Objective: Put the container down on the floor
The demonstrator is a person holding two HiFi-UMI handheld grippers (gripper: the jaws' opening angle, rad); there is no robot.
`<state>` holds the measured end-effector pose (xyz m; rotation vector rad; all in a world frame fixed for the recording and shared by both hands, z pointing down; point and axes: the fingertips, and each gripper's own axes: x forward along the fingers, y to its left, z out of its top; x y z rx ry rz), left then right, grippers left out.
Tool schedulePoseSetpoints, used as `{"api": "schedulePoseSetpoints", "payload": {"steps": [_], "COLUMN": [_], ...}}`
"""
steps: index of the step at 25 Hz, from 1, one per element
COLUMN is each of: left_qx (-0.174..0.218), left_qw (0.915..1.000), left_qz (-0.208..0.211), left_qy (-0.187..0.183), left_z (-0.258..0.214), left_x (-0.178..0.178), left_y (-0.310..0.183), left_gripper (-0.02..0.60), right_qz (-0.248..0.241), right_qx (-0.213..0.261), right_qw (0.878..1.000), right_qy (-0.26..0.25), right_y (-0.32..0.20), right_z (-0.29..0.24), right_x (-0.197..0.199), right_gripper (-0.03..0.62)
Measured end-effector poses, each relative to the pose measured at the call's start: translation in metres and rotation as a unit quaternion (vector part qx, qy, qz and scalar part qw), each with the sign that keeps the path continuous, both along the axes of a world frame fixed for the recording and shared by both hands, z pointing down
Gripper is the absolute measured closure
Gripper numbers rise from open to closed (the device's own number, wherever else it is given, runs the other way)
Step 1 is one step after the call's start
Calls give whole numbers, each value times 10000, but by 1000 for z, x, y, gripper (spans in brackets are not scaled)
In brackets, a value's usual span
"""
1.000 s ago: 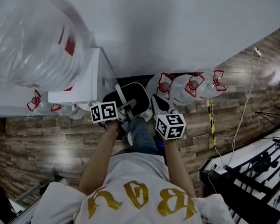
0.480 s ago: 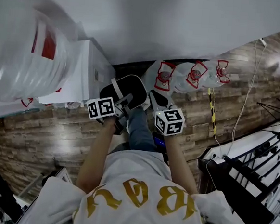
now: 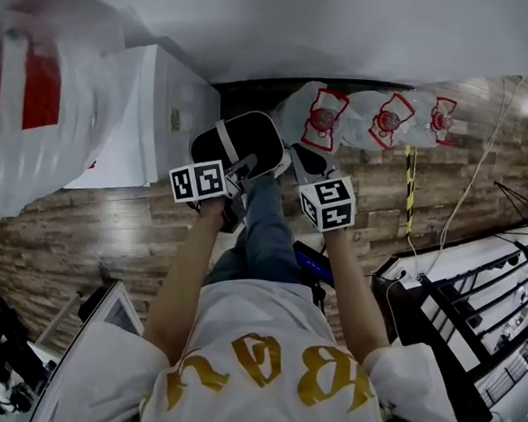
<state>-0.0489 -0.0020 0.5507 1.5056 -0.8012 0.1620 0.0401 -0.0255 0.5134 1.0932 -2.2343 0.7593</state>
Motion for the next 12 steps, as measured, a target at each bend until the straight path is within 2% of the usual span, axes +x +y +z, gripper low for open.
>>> {"api": "schedulePoseSetpoints", "payload": {"steps": [4, 12], "left_qx": [-137, -328], "left_qw": [9998, 9986], "left_qz": [14, -218], "left_qy": [-155, -362], "left_z": [31, 102], "left_x": [-3, -4], "left_y": [-9, -19], "left_gripper": [557, 558], "right_qz": [-163, -813], "right_qx": [-126, -381], "right_qw": [9997, 9953], "right_qy": [96, 353], "right_y": [-10, 1], "right_z": [30, 87], "right_x": [6, 2], "right_gripper": [566, 566]}}
